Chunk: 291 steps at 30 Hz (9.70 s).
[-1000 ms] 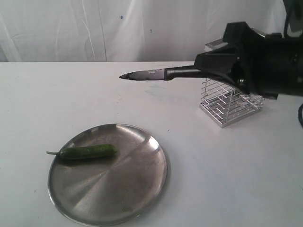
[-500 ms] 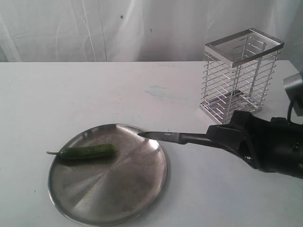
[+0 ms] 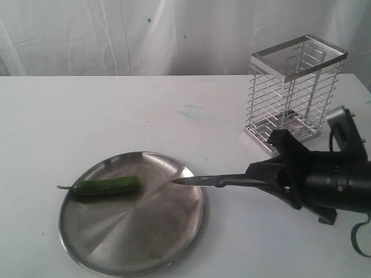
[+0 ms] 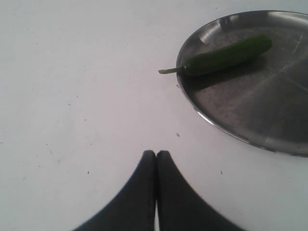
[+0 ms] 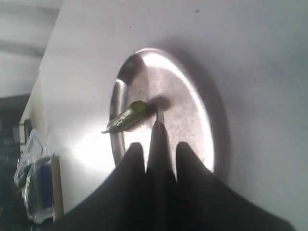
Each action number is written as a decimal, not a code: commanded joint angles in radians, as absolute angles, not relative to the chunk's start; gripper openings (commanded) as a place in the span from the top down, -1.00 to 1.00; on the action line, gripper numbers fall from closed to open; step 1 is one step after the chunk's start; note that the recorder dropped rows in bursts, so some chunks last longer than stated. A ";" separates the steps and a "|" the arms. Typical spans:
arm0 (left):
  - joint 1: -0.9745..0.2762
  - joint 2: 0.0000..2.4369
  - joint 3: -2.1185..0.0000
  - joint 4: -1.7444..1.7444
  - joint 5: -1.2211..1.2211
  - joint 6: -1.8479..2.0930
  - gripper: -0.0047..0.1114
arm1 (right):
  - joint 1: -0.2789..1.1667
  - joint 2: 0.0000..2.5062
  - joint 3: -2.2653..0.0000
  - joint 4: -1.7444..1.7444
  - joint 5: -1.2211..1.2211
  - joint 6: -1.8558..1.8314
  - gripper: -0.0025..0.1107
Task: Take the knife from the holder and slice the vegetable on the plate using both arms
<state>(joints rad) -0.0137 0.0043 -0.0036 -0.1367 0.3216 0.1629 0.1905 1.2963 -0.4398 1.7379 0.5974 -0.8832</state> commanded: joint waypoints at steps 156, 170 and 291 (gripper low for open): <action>-0.011 0.000 0.000 -0.148 0.330 0.157 0.92 | 0.637 1.760 -0.329 -0.210 -0.610 0.979 -0.03; -0.011 0.000 0.000 -0.148 0.330 0.157 0.92 | 0.637 1.541 -0.365 -0.229 -0.303 0.932 -0.03; -0.098 0.000 0.000 -0.148 0.330 0.157 0.92 | 0.288 1.968 -1.287 0.557 0.918 -0.576 -0.15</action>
